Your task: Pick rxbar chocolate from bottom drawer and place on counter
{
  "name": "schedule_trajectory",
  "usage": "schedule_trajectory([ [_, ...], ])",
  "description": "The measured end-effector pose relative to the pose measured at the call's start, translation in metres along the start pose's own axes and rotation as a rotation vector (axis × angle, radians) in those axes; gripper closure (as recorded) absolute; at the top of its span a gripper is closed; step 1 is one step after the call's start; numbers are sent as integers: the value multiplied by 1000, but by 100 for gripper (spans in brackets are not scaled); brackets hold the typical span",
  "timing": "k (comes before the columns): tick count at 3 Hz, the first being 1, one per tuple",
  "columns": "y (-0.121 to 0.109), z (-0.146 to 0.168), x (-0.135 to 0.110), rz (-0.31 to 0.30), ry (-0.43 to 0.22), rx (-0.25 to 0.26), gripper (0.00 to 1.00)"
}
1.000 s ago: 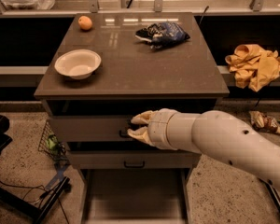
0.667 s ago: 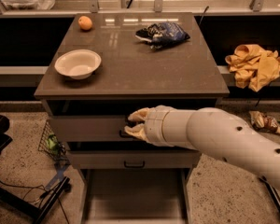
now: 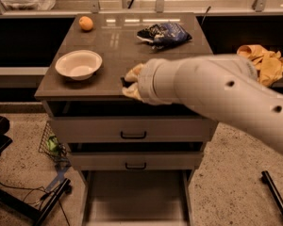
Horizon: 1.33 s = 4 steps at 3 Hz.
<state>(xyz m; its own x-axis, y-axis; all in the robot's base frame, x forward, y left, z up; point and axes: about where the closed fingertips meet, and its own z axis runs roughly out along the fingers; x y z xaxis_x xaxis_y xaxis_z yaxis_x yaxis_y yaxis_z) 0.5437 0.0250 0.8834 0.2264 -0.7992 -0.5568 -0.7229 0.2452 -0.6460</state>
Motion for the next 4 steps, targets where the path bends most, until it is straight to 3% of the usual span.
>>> schedule_trajectory([
  [1, -52, -6, -33, -95, 48, 36, 100],
  [2, -95, 9, -41, -148, 69, 33, 100],
  [3, -130, 41, -16, -144, 85, 30, 100],
  [4, -143, 68, 34, -68, 108, 47, 98],
])
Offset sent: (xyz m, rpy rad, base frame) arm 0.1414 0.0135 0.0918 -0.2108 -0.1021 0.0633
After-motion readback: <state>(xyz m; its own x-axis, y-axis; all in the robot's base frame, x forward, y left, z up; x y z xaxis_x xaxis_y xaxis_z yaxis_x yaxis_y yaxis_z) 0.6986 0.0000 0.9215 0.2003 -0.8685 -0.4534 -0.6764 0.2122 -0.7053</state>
